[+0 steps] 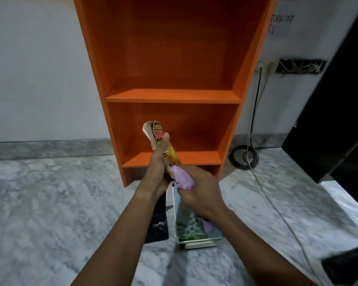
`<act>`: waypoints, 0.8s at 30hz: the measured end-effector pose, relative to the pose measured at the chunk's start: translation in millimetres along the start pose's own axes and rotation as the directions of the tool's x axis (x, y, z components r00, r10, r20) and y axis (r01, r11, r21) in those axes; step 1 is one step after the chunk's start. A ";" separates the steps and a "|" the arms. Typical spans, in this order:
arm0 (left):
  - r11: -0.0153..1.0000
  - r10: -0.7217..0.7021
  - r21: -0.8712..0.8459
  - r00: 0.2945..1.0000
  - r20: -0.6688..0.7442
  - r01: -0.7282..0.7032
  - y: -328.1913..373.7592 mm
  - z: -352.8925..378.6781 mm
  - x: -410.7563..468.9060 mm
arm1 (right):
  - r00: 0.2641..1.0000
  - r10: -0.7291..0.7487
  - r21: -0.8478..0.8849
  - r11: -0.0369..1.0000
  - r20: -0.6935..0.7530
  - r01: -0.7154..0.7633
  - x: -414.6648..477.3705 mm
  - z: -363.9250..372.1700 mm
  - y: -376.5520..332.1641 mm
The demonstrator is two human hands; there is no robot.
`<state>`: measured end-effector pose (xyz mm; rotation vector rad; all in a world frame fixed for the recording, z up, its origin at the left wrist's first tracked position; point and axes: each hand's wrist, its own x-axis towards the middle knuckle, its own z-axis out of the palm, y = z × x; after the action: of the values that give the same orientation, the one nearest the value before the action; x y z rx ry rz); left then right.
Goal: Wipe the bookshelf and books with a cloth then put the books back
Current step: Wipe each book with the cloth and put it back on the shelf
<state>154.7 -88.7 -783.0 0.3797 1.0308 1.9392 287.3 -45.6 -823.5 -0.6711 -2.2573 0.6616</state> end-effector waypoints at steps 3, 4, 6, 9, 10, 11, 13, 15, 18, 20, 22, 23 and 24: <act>0.996 -0.084 -0.022 0.995 0.049 0.085 -0.4 -7.6 0.5 | 0.994 -0.107 -0.064 0.992 -0.010 0.107 -1.5 8.4 -6.2; 0.989 -0.142 -0.013 0.984 0.104 0.144 0.9 -11.5 -0.2 | 0.993 -0.120 -0.072 0.990 0.012 0.120 0.6 13.1 -8.1; 0.979 -0.184 -0.053 0.962 0.203 0.199 0.3 -15.7 -3.3 | 0.998 -0.066 0.033 0.997 0.014 0.065 6.0 21.8 -14.1; 0.964 -0.178 -0.150 0.952 0.248 0.219 -3.0 -13.0 -14.0 | 0.998 0.042 0.108 0.994 -0.055 -0.035 20.3 26.0 -25.4; 0.966 -0.187 -0.125 0.945 0.269 0.227 -4.9 -9.3 -20.3 | 0.992 0.086 0.110 0.991 -0.087 -0.076 27.5 24.7 -25.5; 0.973 -0.194 -0.069 0.943 0.271 0.220 -6.5 -6.6 -24.5 | 0.982 0.138 0.137 0.983 -0.130 -0.120 37.1 20.7 -24.5; 0.982 -0.188 0.043 0.950 0.251 0.183 -6.9 -1.9 -31.6 | 0.940 0.288 0.303 0.926 -0.184 -0.224 59.0 10.9 -10.7; 0.983 -0.179 0.081 0.950 0.257 0.163 -4.8 -0.4 -33.7 | 0.877 0.476 0.535 0.759 -0.066 -0.372 76.6 2.4 10.9; 0.990 -0.131 0.074 0.962 0.238 0.117 2.6 -3.9 -30.8 | 0.784 0.582 0.630 0.530 0.217 -0.568 72.8 1.1 42.5; 0.994 -0.100 0.063 0.970 0.220 0.088 8.9 -9.3 -25.8 | 0.743 0.591 0.586 0.495 0.315 -0.642 55.9 5.2 52.4; 0.998 -0.063 0.039 0.978 0.200 0.056 13.8 -14.7 -21.6 | 0.705 0.597 0.543 0.473 0.382 -0.694 39.2 8.3 60.4; 0.999 -0.052 0.013 0.979 0.197 0.050 15.6 -16.8 -20.5 | 0.705 0.569 0.562 0.445 0.424 -0.697 32.0 9.0 63.6; 0.999 -0.050 -0.007 0.985 0.165 0.052 16.8 -18.7 -19.4 | 0.713 0.530 0.606 0.401 0.459 -0.688 24.7 8.1 68.1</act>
<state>144.9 -118.5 -778.8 0.4945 0.9132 1.8340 284.4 17.9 -859.3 -1.0248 -1.5456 1.9847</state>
